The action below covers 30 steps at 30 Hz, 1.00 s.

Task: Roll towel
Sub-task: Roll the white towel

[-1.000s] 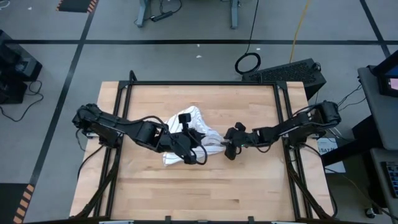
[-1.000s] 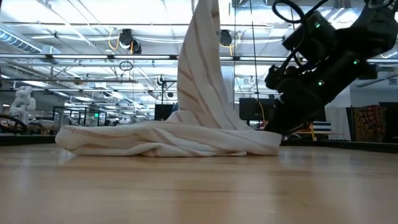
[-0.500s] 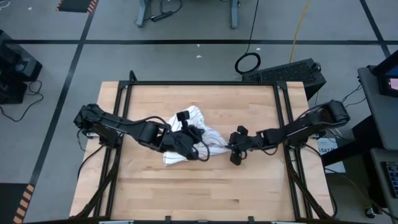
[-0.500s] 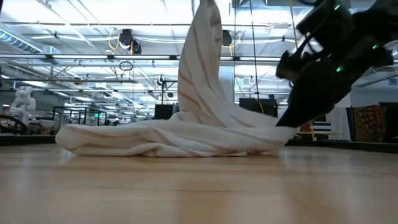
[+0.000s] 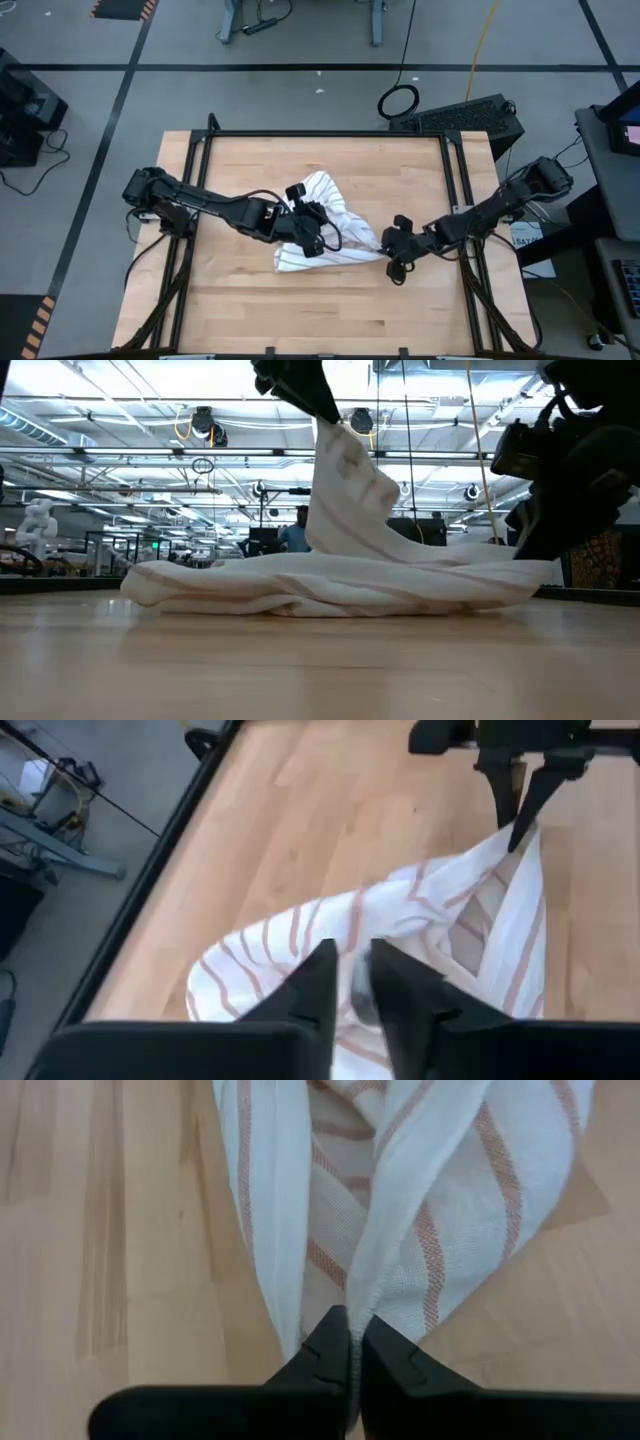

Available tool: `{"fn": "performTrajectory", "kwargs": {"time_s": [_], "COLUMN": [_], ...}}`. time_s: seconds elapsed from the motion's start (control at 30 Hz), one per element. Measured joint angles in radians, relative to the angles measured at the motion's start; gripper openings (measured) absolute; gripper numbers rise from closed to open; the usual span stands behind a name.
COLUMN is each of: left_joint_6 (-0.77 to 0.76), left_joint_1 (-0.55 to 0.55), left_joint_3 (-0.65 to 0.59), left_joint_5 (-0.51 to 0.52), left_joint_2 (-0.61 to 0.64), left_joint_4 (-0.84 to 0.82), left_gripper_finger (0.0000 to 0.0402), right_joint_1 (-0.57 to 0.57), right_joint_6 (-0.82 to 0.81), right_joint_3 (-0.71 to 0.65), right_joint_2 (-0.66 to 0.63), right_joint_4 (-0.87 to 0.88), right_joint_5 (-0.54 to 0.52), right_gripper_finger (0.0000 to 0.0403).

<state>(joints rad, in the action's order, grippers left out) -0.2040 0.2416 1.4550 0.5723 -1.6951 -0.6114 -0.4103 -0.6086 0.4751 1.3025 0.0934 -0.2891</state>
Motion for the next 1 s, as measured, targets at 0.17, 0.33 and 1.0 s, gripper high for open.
{"fn": "performTrajectory", "kwargs": {"time_s": [0.17, 0.33, 1.0], "left_joint_6": [0.003, 0.056, 0.011], "left_joint_1": [0.033, 0.063, 0.098], "left_joint_3": [-0.026, -0.058, -0.423], "left_joint_5": [-0.006, -0.016, -0.198], "left_joint_2": [0.000, 0.000, 0.000], "left_joint_4": [-0.005, -0.034, 0.357], "left_gripper_finger": [0.0161, 0.0206, 0.0212], "right_joint_1": [-0.019, -0.030, -0.030], "right_joint_6": [0.018, -0.002, -0.082], "right_joint_3": [0.000, 0.000, 0.000], "right_joint_2": [-0.002, -0.002, -0.002], "right_joint_4": [0.011, 0.054, 0.081], "right_joint_5": [0.001, 0.003, -0.106], "right_gripper_finger": [0.0000, 0.0000, 0.0039]}}
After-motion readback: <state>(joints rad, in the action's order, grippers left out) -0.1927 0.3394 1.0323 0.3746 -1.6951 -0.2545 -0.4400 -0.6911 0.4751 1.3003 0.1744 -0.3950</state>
